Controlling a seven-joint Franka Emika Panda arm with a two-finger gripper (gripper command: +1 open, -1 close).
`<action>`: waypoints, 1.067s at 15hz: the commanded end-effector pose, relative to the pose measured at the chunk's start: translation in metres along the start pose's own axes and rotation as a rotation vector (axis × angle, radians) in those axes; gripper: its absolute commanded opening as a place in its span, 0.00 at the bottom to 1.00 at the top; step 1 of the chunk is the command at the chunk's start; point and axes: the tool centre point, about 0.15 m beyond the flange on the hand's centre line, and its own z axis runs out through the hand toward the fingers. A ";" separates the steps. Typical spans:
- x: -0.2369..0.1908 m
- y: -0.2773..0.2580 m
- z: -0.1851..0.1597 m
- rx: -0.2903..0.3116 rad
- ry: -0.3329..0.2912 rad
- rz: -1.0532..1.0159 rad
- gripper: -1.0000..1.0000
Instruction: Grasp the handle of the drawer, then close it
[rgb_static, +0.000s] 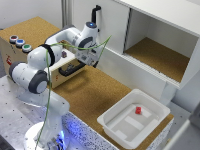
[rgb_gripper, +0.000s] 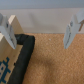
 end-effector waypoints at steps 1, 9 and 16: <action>-0.016 -0.022 0.024 -0.003 -0.063 0.114 1.00; -0.019 0.002 0.057 -0.039 -0.012 0.232 0.00; -0.007 0.009 0.091 -0.042 -0.052 0.213 0.00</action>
